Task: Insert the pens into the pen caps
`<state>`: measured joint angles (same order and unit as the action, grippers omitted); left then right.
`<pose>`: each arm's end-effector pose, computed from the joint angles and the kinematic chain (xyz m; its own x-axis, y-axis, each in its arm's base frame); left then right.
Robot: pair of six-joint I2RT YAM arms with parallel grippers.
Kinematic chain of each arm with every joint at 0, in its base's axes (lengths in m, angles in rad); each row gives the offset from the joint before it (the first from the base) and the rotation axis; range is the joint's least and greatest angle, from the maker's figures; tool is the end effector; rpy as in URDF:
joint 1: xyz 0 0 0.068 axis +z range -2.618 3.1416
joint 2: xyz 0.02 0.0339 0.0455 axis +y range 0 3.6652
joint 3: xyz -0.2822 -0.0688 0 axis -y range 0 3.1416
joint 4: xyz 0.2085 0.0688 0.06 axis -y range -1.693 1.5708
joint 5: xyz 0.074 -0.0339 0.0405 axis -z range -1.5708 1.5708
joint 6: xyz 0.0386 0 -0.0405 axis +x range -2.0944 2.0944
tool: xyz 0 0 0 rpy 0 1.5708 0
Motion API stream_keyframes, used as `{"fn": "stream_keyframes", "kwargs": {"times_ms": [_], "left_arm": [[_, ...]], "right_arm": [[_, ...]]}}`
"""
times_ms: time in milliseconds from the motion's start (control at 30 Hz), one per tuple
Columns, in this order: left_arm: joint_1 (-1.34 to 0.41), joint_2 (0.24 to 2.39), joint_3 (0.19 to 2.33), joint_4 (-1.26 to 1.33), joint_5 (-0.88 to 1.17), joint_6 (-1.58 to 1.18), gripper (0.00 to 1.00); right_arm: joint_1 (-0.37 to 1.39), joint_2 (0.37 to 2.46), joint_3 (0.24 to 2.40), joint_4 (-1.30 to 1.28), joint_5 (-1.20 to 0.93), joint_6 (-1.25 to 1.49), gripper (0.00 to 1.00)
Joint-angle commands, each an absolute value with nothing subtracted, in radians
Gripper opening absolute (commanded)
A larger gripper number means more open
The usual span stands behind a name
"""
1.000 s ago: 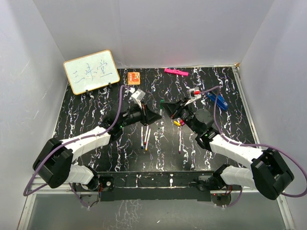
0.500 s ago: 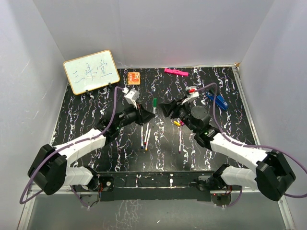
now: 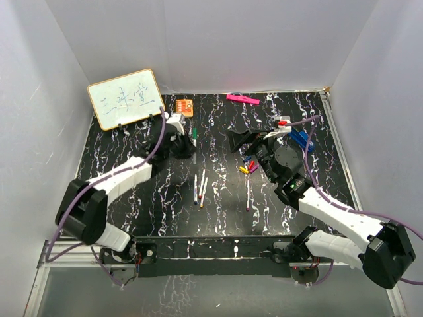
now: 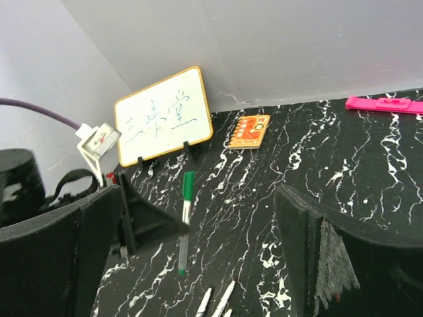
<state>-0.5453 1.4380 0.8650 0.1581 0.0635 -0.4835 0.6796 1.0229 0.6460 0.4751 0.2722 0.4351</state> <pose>0.2495 -0.1542 0.2852 -0.5689 -0.1975 -0.7984 0.3420 0.8260 -0.4481 0.1618 0.1174 0.3443 -0.0983 0.4425 -0.8913 -0.3924 0.8059 0.4434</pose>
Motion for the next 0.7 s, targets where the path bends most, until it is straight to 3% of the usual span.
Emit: {"fn": "stream_keyframes", "kwargs": {"times_ms": [0, 333, 667], "left_arm": [[-0.428, 1.535, 0.971, 0.001, 0.014, -0.487, 0.00], [-0.397, 1.849, 1.234, -0.241, -0.024, -0.388, 0.00], [-0.397, 1.978, 1.332, -0.294, -0.058, -0.345, 0.09]], "right_arm": [[0.679, 1.017, 0.656, 0.490, 0.341, 0.432, 0.98], [0.679, 1.006, 0.621, 0.507, 0.444, 0.429, 0.94], [0.679, 1.000, 0.621, 0.477, 0.449, 0.392, 0.92]]}}
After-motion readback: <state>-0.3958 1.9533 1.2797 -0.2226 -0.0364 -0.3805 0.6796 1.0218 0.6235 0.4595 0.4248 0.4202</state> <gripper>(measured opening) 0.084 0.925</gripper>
